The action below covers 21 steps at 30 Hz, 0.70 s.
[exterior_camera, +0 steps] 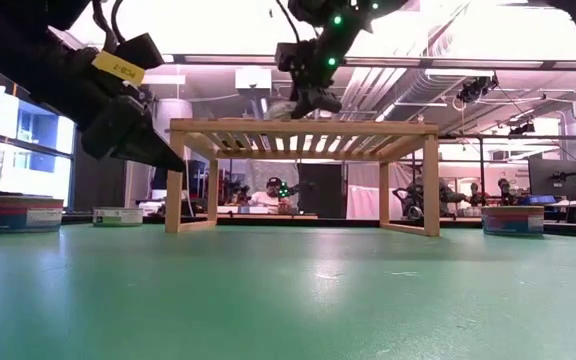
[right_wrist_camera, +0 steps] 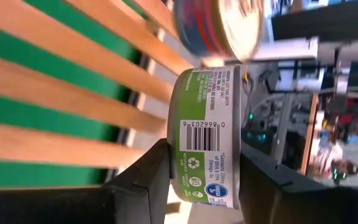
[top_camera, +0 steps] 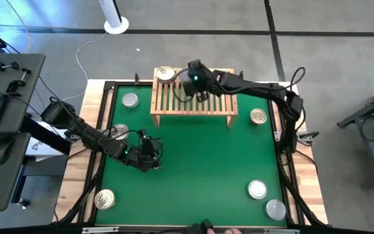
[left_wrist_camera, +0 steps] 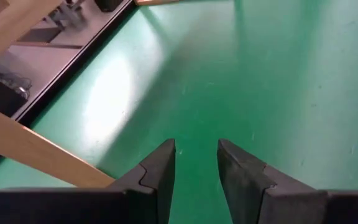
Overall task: Stack canned seafood by type on shelf
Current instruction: Put the center green tuna can on the shelf
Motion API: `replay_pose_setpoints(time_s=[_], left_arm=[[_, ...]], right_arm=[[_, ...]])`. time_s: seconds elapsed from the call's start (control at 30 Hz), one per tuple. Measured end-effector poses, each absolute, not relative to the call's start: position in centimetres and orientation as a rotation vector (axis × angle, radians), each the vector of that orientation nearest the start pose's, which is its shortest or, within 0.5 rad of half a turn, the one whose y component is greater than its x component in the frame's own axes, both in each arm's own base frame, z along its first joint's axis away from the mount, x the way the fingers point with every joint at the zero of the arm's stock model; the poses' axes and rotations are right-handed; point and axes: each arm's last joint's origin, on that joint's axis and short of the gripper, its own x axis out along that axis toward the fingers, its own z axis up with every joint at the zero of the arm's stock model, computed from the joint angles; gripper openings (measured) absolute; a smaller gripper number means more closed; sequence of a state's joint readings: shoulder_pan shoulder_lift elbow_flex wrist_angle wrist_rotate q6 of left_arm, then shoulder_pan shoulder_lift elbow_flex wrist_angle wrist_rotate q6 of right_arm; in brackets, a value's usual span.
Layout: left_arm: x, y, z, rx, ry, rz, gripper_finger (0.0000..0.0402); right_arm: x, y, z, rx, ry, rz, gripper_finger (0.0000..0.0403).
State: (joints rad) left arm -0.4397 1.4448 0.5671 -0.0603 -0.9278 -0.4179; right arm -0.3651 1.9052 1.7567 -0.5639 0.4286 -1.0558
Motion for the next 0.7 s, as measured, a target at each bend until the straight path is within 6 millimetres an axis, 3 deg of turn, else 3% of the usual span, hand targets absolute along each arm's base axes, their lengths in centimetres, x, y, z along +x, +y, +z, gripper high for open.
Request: replay_pose_setpoints(time_s=[0.1,0.27,0.5,0.7], left_arm=[[22.7,-8.1,14.7,0.206,0.615,0.586,0.0108],[22.7,-8.1,14.6,0.209,0.618,0.586,0.0108],[22.6,-8.1,14.6,0.216,0.626,0.588,0.0108],[22.6,-8.0,14.6,0.226,0.616,0.608,0.0108]], right_arm=[[39.3,-17.5,31.6,-0.948,1.100,-0.326,0.0138],[37.9,-17.4,32.6,-0.866,1.198,-0.376,0.0138],[32.2,-16.9,35.6,-0.599,1.280,-0.544,0.0138],[27.9,-17.2,35.6,-0.515,1.210,-0.701,0.0138]])
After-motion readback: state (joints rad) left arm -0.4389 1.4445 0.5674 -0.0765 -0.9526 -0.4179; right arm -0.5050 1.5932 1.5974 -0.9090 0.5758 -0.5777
